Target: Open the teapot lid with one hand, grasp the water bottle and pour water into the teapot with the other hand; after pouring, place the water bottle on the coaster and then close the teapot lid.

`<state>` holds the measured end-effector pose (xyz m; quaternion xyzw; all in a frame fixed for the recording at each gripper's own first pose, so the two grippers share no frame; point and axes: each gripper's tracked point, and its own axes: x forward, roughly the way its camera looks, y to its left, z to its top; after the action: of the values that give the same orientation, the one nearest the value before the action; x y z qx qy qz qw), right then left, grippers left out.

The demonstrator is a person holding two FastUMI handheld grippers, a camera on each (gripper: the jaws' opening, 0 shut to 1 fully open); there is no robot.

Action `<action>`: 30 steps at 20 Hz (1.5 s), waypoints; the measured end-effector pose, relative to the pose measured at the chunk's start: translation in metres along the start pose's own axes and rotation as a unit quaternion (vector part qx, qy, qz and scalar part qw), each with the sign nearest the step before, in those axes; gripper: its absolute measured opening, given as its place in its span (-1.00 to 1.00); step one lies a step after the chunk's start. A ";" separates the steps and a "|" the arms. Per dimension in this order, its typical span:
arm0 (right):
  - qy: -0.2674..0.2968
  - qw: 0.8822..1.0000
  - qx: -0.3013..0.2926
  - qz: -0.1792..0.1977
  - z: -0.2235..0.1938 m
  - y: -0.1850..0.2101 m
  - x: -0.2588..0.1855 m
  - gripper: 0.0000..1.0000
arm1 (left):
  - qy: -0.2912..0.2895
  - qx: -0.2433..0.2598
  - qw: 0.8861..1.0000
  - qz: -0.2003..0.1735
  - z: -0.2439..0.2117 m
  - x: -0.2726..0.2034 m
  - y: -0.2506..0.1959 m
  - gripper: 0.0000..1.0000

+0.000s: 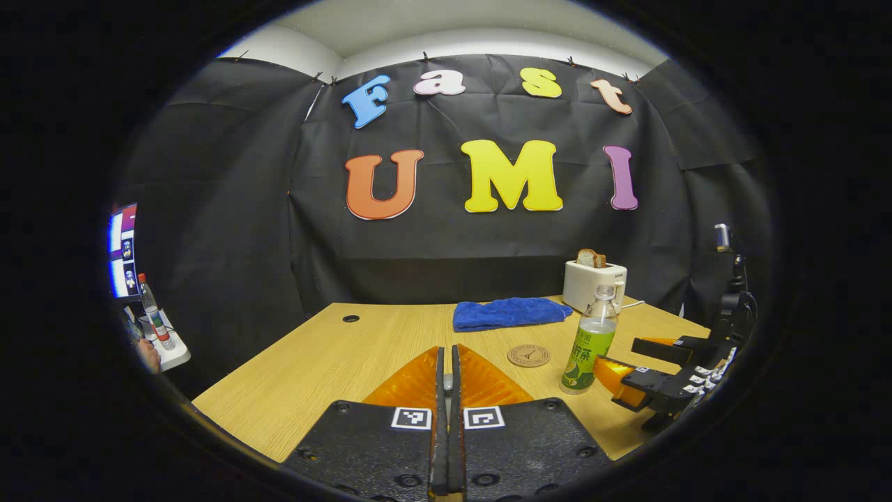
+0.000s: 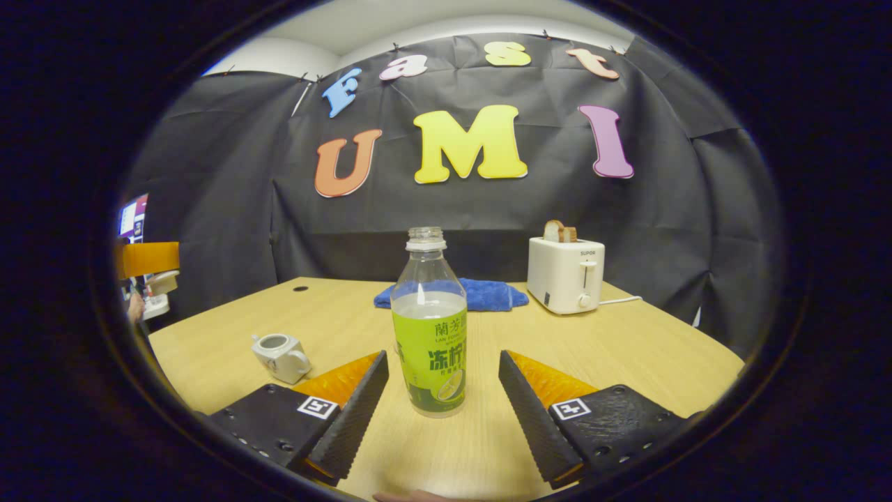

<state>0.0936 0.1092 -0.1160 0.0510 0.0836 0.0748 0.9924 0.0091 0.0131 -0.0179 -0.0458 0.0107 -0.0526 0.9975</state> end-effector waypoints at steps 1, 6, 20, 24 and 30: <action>0.002 1.000 -0.001 -0.001 -0.001 0.002 0.006 0.90 | 0.001 -0.002 1.000 -0.007 0.003 -0.003 0.000 -0.94; 0.020 1.000 -0.010 -0.014 -0.009 0.004 0.040 0.91 | 0.005 -0.011 1.000 -0.013 0.005 -0.010 0.021 -0.94; 0.020 0.991 -0.130 -0.039 0.017 0.027 0.045 0.43 | 0.015 -0.027 0.999 -0.026 0.006 -0.019 0.052 -0.94; 0.041 0.972 -0.227 -0.055 0.017 0.042 0.045 0.43 | 0.013 -0.028 0.999 -0.022 0.007 -0.021 0.060 -0.94; 0.050 0.911 -0.399 -0.086 0.011 0.054 0.050 0.45 | 0.015 -0.027 0.999 -0.021 0.007 -0.025 0.070 -0.94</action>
<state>0.1364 0.1691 -0.1066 -0.3607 0.1005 0.0183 0.9271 -0.0080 0.0860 -0.0173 -0.0719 0.0265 -0.0737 0.9943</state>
